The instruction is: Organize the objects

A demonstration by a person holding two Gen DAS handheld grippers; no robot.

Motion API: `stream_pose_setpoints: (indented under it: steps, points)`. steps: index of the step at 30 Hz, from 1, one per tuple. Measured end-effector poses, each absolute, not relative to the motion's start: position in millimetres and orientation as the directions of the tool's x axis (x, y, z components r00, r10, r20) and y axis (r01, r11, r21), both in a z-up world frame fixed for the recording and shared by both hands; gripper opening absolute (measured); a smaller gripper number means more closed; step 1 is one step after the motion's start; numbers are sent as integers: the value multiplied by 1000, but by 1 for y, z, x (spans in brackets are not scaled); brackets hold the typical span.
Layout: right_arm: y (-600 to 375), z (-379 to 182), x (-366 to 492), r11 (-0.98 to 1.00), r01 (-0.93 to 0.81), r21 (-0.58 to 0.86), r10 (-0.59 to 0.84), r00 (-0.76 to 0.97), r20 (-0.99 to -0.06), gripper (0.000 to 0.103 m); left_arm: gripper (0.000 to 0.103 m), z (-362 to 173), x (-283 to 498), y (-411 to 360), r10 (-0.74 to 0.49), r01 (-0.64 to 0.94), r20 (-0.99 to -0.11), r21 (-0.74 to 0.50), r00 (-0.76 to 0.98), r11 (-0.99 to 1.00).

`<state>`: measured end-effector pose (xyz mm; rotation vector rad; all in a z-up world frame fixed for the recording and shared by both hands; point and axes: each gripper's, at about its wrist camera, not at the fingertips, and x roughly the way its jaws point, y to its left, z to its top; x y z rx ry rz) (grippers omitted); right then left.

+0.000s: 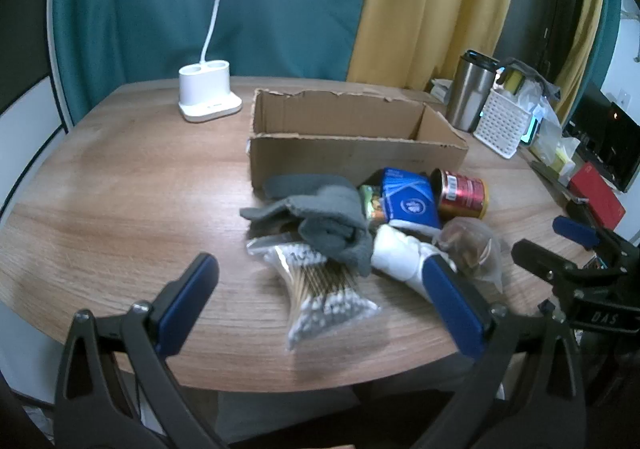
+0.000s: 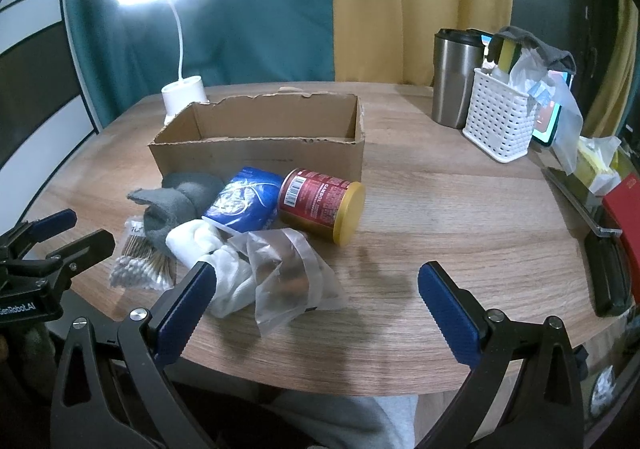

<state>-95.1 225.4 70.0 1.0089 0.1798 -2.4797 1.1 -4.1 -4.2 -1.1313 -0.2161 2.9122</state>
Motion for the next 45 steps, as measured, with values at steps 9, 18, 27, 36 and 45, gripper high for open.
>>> stream_pose_setpoints:
  steps: [9, 18, 27, 36, 45]
  points:
    - [223, 70, -95, -888, 457, 47, -360, -629, -689, 103, 102, -5, 1, -3, 61, 38, -669, -132, -741, -991]
    - [223, 68, -95, -887, 458, 52, -363, -625, -691, 103, 102, -5, 2, -1, 60, 35, -664, -129, -745, -991]
    - [223, 68, -94, -888, 458, 47, -360, -629, -689, 103, 102, -6, 2, 1, 66, 35, -661, -138, -747, -990]
    - [223, 69, -93, -888, 458, 41, -357, -631, -689, 103, 102, -6, 1, -2, 66, 41, -666, -145, -743, -989]
    - [223, 69, -93, -888, 458, 42, -358, -631, -688, 103, 102, -7, 1, -2, 65, 43, -667, -144, -742, -989]
